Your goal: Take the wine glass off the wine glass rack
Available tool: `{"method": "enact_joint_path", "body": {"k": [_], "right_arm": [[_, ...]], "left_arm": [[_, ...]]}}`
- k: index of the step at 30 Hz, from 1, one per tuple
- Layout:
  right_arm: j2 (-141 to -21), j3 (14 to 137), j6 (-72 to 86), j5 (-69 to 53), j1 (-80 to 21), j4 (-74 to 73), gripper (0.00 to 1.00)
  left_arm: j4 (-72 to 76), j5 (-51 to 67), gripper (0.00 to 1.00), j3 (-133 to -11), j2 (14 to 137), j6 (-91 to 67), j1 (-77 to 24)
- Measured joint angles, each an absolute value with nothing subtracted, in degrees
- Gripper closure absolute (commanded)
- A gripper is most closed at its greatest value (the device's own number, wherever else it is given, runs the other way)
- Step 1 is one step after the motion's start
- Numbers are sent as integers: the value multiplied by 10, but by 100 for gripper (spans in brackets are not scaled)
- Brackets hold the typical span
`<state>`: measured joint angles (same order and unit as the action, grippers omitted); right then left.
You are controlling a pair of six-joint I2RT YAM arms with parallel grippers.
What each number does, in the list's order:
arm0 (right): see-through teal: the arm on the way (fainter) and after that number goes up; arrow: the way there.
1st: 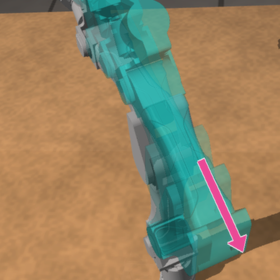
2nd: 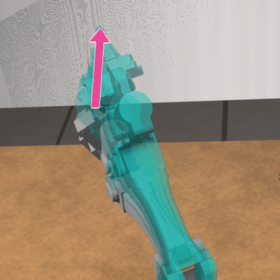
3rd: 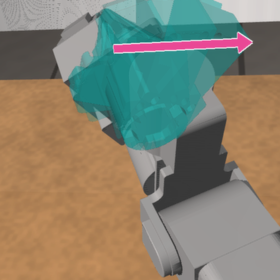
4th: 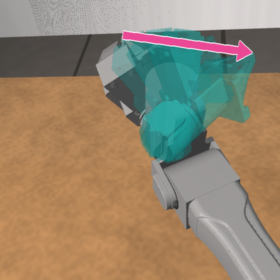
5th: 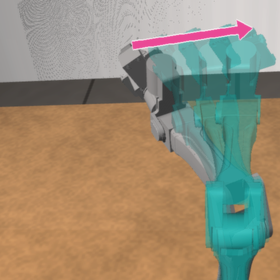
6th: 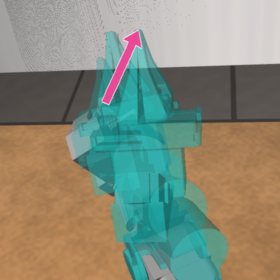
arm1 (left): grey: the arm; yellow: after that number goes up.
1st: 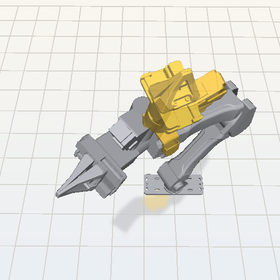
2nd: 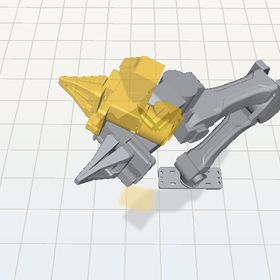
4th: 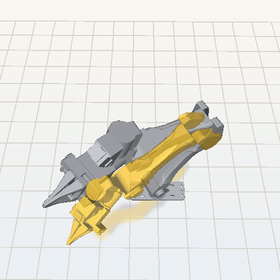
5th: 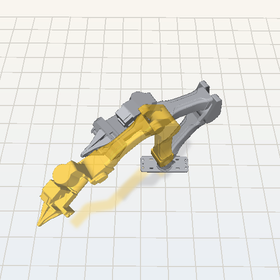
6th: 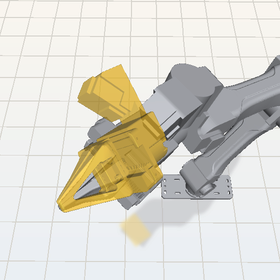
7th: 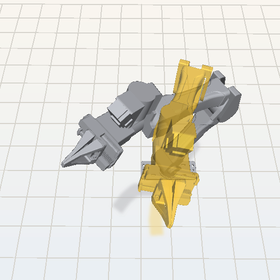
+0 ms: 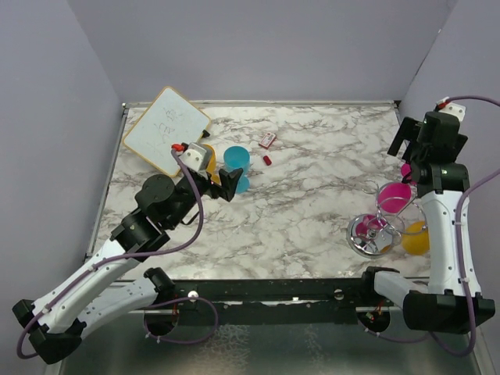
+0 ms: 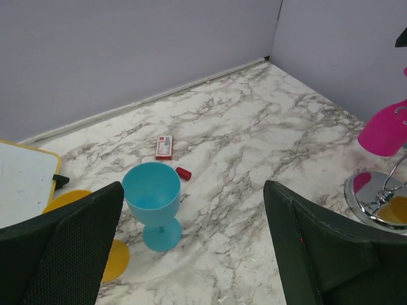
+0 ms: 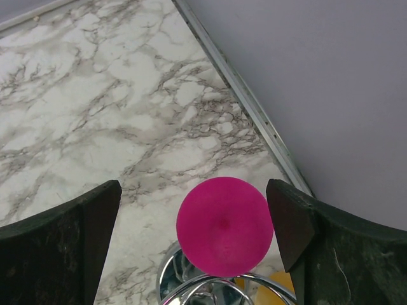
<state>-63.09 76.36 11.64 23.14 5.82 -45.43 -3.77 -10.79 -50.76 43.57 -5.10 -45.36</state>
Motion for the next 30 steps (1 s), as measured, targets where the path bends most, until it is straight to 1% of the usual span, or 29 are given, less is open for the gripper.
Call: {"method": "enact_joint_path", "body": {"k": [9, 16, 19, 25, 30], "right_arm": [[-621, 696, 107, 231, 98, -431, 1], [-614, 663, 96, 230, 106, -414, 0], [-610, 656, 90, 224, 106, -408, 4], [-603, 645, 87, 214, 106, -405, 4], [-602, 625, 88, 214, 106, -404, 9]], "left_arm": [[-44, -131, 2, -505, 431, -35, -492], [-46, -154, 1, -504, 431, -21, -527], [-46, -164, 1, -504, 432, -15, -540], [-47, -176, 1, -503, 433, -6, -550], [-48, -182, 1, -501, 434, -3, -552]]}}
